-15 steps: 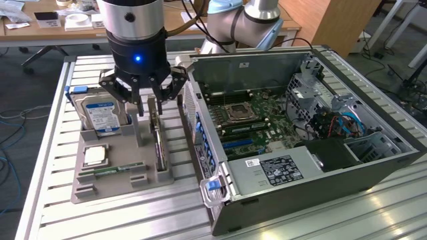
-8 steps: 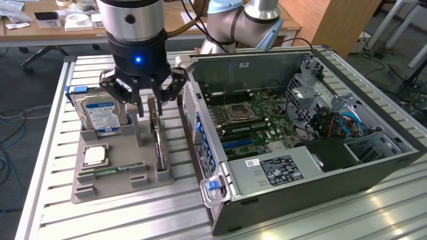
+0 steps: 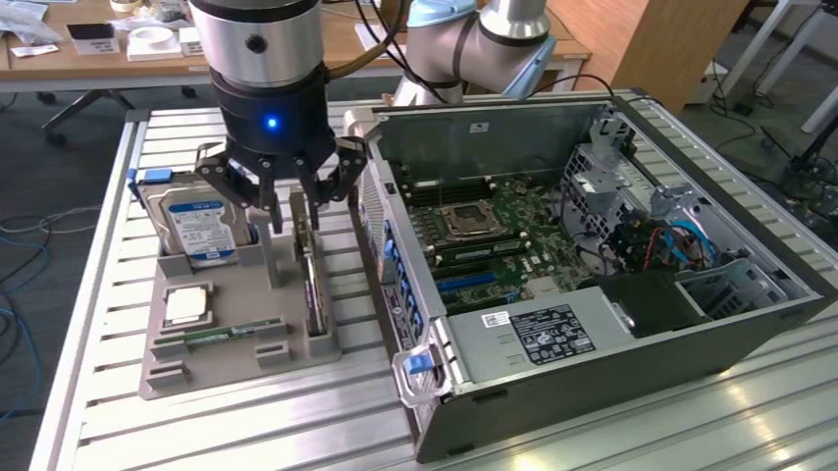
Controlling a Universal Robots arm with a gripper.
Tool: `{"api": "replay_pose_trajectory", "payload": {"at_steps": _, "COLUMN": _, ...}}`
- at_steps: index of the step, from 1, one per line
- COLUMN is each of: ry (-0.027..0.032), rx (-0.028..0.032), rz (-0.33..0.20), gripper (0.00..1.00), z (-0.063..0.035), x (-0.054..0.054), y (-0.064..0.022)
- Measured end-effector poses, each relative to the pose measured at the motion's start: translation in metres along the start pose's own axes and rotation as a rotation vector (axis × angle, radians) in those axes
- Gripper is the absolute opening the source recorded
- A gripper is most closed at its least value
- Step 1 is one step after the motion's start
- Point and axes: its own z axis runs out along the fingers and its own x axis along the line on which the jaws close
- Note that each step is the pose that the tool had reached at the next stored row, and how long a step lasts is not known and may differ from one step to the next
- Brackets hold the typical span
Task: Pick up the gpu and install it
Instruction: 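Pick up the gpu and move the gpu toward the slot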
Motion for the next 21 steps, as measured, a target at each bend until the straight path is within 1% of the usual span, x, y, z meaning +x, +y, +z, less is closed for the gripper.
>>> {"api": "replay_pose_trajectory", "payload": {"at_steps": 5, "ry": -0.0001, "rx": 0.0, "rz": 0.0, "gripper": 0.42, "z": 0.0023, "x": 0.0, "y": -0.0013}}
{"api": "replay_pose_trajectory", "payload": {"at_steps": 17, "ry": -0.0001, "rx": -0.0001, "rz": 0.0, "gripper": 0.42, "z": 0.0026, "x": 0.0, "y": -0.0013}}
{"api": "replay_pose_trajectory", "payload": {"at_steps": 21, "ry": -0.0001, "rx": 0.0, "rz": 0.0, "gripper": 0.42, "z": 0.0052, "x": 0.0, "y": -0.0016}}
